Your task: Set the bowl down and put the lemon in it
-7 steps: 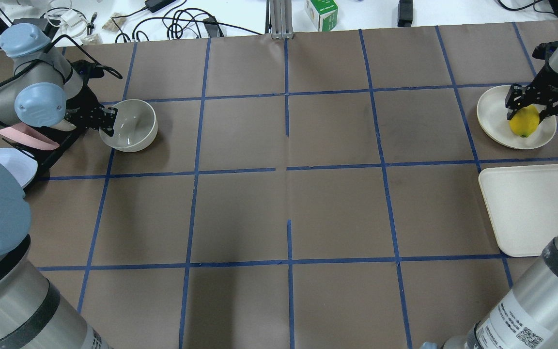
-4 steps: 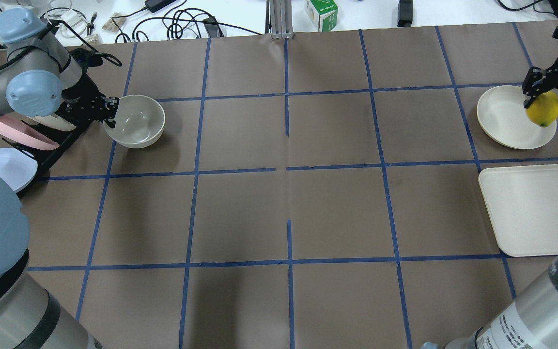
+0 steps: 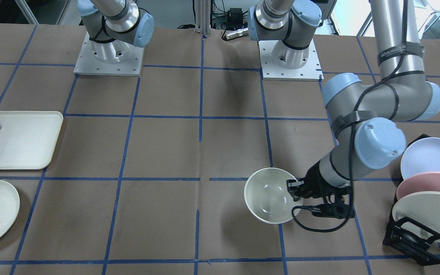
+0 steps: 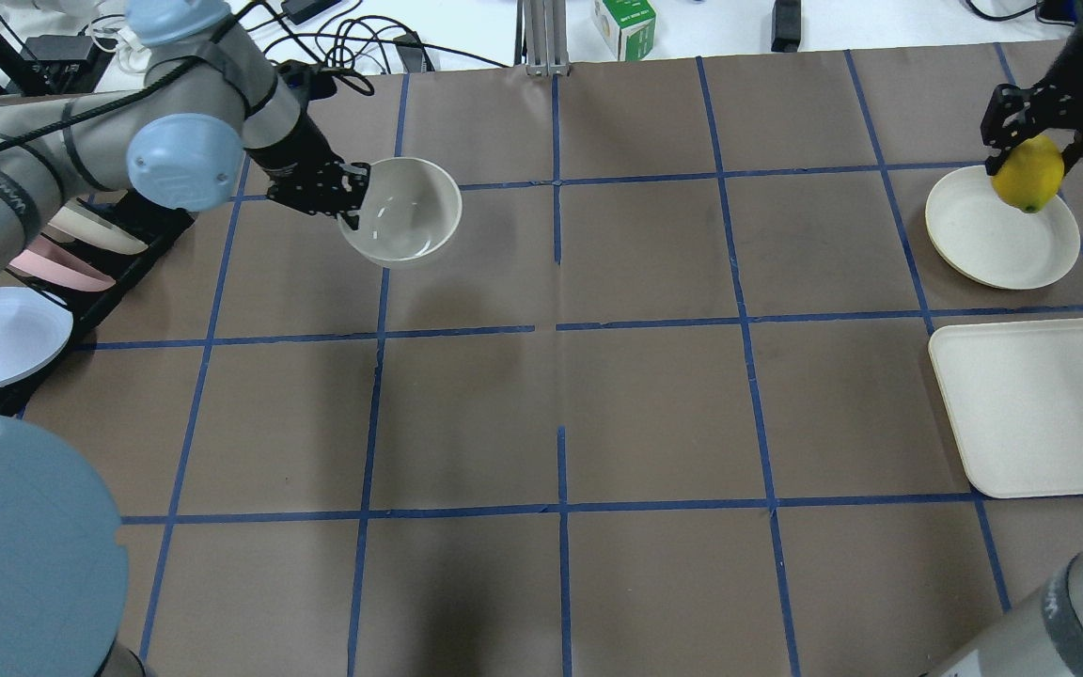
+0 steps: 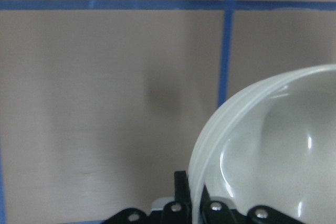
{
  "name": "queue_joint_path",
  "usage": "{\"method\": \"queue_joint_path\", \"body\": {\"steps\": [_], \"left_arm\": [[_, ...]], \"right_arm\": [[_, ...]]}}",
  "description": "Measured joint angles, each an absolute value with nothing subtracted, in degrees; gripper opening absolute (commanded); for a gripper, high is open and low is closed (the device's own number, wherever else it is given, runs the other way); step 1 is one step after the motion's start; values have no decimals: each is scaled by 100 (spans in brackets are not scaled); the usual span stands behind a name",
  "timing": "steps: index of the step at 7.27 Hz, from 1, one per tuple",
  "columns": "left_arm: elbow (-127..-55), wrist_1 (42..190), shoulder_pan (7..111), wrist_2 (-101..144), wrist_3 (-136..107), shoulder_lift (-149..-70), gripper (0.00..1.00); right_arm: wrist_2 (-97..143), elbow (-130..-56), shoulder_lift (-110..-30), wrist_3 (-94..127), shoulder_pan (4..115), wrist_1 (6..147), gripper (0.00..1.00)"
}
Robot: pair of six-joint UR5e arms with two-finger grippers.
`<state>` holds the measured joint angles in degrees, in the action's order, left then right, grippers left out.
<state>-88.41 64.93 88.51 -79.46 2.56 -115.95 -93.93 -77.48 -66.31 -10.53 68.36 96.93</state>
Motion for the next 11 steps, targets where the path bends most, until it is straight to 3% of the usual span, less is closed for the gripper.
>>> {"method": "queue_joint_path", "body": {"steps": [4, 5, 6, 11], "left_arm": [[-9425, 5433, 9760, -7743, -858, -11841, 0], [-9621, 5091, 9790, -7729, -950, -11932, 22], [-9711, 4955, 9828, -7698, -1002, -11984, 99], [-9412, 5828, 9634, -7560, -652, -11529, 100]], "right_arm": [[-9255, -7786, -6822, -650, 7737, 9556, 0], [-9135, -7804, -6820, -555, 7927, 9547, 0], [-9056, -7820, -6816, -431, 8072, 9541, 0], [-8794, -7831, -6788, 539, 8820, 9552, 0]]}}
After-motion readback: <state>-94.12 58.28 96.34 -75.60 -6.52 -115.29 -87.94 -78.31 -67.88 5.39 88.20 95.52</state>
